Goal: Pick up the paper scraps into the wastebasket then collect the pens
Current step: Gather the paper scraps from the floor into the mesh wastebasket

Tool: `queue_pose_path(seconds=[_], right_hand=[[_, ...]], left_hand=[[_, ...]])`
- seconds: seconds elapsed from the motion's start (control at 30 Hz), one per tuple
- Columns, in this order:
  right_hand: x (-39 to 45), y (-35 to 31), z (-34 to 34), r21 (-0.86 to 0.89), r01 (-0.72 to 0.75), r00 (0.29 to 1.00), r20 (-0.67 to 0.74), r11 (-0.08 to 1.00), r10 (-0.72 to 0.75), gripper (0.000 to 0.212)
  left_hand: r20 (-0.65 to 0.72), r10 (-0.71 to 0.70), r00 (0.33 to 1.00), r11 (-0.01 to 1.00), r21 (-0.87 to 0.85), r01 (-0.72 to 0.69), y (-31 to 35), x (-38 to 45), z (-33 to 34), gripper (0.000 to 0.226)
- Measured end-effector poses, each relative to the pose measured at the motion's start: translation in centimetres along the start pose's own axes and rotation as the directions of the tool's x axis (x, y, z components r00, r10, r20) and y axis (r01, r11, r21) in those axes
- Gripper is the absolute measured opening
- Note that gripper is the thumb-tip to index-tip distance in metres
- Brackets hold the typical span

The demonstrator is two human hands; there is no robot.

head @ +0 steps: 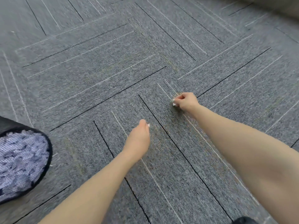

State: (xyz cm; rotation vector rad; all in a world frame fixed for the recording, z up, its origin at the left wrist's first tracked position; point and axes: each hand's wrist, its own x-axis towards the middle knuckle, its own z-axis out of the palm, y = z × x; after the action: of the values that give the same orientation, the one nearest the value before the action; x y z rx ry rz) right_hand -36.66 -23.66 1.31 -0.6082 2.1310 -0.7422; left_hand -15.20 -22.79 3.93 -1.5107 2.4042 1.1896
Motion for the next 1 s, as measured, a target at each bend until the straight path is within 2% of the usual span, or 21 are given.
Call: queue_pose_path(seconds=[0.07,0.1,0.2,0.3,0.37,0.43,0.5,0.6,0.7,0.77,0.87,1.0], right_hand=[[0.0,-1.5,-0.9,0.184,-0.112,0.990,0.100,0.976,0.095,0.009],[-0.4,-2.9,-1.0,0.280,-0.141,0.980,0.172,0.950,0.095,0.010],[-3.2,-8.9,0.5,0.441,-0.130,0.925,0.376,0.888,-0.052,0.008],[-8.3,-16.6,4.1,0.493,0.000,0.811,0.509,0.870,-0.288,0.008],[-12.7,-21.5,6.7,0.532,0.137,0.711,0.534,0.836,-0.457,0.004],[-17.4,-25.7,9.0,0.562,0.273,0.615,0.522,0.781,-0.591,0.008],[-21.8,-28.9,11.2,0.538,0.466,0.509,0.486,0.702,-0.710,0.012],[-26.6,-31.5,14.5,0.425,0.741,0.319,0.459,0.520,-0.829,0.013],[-29.7,-31.9,17.8,0.210,0.935,0.131,0.543,0.286,-0.829,0.004],[-30.5,-31.3,19.6,0.087,0.987,0.054,0.620,0.138,-0.783,0.003],[-30.3,-29.8,21.7,0.000,1.000,0.014,0.681,0.019,-0.733,0.014],[-29.3,-27.8,22.4,-0.093,0.995,0.046,0.693,-0.026,-0.720,0.037]], left_hand=[[-0.060,-0.025,0.998,0.998,-0.067,0.021,0.1,-0.5,-3.0,0.028],[-0.092,-0.022,0.995,0.996,-0.082,0.015,0.2,-0.8,-4.6,0.027],[-0.222,0.045,0.974,0.995,-0.082,-0.064,0.7,-2.6,-10.2,0.029],[-0.389,0.087,0.917,0.993,-0.045,-0.113,1.6,-5.5,-16.6,0.032],[-0.499,0.096,0.861,0.992,-0.026,-0.125,1.7,-8.7,-21.0,0.035],[-0.590,0.098,0.801,0.995,0.048,-0.086,0.6,-12.4,-25.0,0.033],[-0.679,0.055,0.732,0.995,0.097,0.015,-1.8,-16.4,-28.1,0.023],[-0.766,-0.134,0.629,0.963,0.049,0.265,-6.0,-21.4,-30.9,0.022],[-0.706,-0.288,0.647,0.892,0.048,0.449,-9.9,-24.0,-30.9,0.022],[-0.628,-0.352,0.694,0.863,0.069,0.500,-12.2,-24.9,-30.1,0.025],[-0.574,-0.356,0.737,0.871,0.082,0.484,-14.0,-25.6,-28.5,0.030],[-0.555,-0.354,0.753,0.877,0.083,0.474,-14.6,-25.8,-27.2,0.037]])
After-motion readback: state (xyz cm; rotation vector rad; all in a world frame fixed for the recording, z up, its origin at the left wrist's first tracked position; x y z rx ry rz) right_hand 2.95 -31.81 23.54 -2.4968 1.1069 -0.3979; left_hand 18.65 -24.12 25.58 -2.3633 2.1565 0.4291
